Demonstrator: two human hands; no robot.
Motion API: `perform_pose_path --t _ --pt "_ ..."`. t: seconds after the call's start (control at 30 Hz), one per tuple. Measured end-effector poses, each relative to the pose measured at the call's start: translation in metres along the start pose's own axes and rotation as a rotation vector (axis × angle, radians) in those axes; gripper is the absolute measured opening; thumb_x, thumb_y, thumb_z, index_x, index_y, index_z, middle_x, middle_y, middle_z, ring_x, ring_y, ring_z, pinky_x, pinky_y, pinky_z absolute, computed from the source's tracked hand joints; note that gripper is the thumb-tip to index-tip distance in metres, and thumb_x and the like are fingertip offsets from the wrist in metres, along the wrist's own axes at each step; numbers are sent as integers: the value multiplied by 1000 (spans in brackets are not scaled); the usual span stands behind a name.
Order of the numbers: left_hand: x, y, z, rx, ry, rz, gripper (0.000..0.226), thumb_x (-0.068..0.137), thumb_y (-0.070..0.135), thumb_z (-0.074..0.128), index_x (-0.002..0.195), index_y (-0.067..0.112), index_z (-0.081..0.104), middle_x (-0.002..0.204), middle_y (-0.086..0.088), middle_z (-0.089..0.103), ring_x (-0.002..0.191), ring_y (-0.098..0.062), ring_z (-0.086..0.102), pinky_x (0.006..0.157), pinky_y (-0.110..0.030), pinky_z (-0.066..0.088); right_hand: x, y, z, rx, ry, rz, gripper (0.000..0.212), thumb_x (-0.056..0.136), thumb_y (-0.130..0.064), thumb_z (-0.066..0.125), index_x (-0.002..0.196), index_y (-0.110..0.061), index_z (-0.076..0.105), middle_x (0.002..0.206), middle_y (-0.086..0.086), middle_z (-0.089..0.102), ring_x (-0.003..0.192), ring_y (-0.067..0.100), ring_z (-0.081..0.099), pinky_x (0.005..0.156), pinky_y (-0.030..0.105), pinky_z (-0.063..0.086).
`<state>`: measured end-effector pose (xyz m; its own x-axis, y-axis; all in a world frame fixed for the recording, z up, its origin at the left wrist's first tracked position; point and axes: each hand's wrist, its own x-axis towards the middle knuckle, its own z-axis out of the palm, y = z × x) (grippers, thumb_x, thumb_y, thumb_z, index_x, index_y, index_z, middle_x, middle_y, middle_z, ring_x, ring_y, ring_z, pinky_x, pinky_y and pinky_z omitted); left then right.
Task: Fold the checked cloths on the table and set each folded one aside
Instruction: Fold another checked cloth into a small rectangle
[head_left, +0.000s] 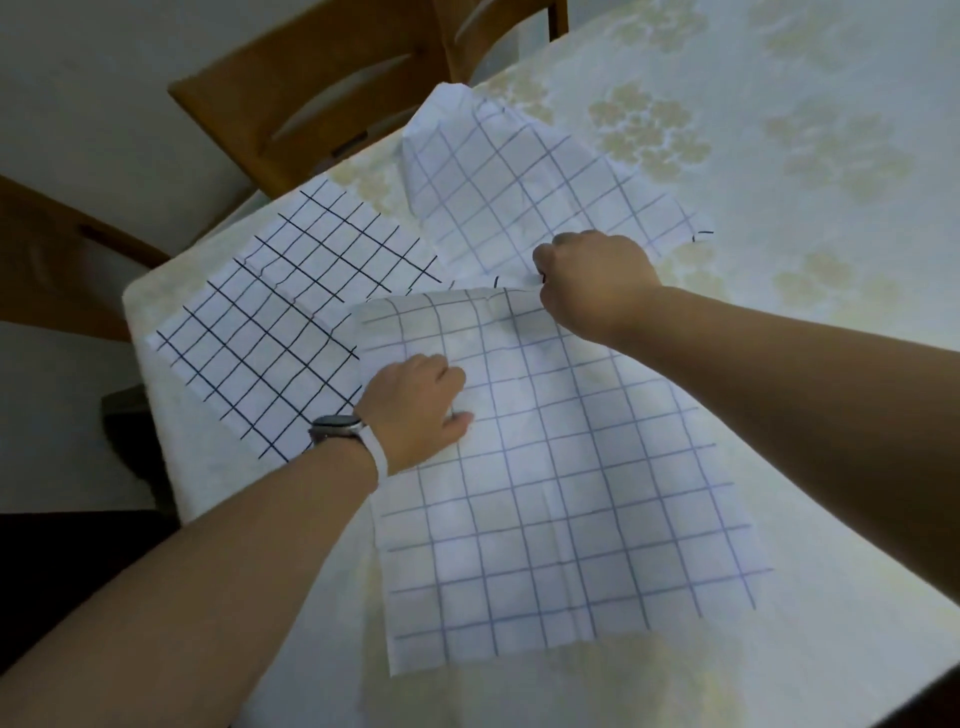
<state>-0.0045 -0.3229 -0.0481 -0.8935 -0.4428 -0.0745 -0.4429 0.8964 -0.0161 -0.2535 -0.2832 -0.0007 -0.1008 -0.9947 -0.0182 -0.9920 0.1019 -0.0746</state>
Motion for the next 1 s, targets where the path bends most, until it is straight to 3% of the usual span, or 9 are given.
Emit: perform_pose_path --t 0.1,0.27,0.4,0.5,0.6,0.67,0.77,0.87,1.0 --pt "-4 3 9 -3 -14 -14 30 77 37 75 79 11 60 74 -6 57 65 -27 57 53 -31 37 -2 -3 -3 12 30 -10 20 92 -15 44 104 -11 58 100 9 60 90 31 55 63 33 31" --pt "-12 0 10 -11 -46 -28 25 86 37 65 82 13 60 79 -5 58 71 -26 56 57 -35 46 -9 -5 -12 43 77 -14 19 92 -13 43 103 -9 58 95 9 59 78 24 42 61 33 30" --pt "-24 -2 5 19 -70 -40 26 81 29 74 72 13 57 67 -3 53 60 -25 53 48 -28 31 -17 -4 -18 41 148 -38 17 89 -11 46 98 -7 60 91 9 60 81 30 52 58 33 29" --pt "-37 -3 2 9 -101 -85 25 92 33 59 78 13 57 75 -3 55 70 -26 55 54 -31 29 -25 0 -21 39 216 -45 13 85 -8 50 90 -5 61 82 10 60 74 32 54 56 31 28" --pt "-48 1 -7 102 -268 -199 23 99 32 45 94 15 58 92 -2 58 86 -23 56 61 -31 29 -38 2 -29 32 278 -101 3 75 -3 58 73 -5 56 64 9 52 56 27 44 52 28 23" --pt "-53 8 -17 169 -308 -175 11 86 25 65 83 15 62 81 -1 61 73 -21 59 54 -29 33 -46 2 -36 29 277 -126 8 72 -2 59 69 -5 53 60 6 45 52 24 37 51 27 21" --pt "-60 17 -30 190 -30 -68 22 63 19 79 62 15 57 59 -1 53 51 -21 52 46 -24 33 -56 -1 -45 20 258 -120 7 72 -2 60 70 -5 54 61 9 49 52 27 41 50 27 22" --pt "-54 27 -54 174 252 61 13 79 23 64 80 12 56 73 -6 53 63 -24 50 50 -29 37 -64 -5 -53 4 246 -113 4 79 -7 59 76 -6 57 68 11 55 60 31 49 52 30 24" --pt "-42 28 -83 226 376 -98 44 74 30 74 106 11 50 88 -11 56 72 -27 52 57 -35 43 -73 -10 -65 -8 239 -100 8 86 -13 54 86 -7 59 78 11 59 70 33 54 56 32 26"
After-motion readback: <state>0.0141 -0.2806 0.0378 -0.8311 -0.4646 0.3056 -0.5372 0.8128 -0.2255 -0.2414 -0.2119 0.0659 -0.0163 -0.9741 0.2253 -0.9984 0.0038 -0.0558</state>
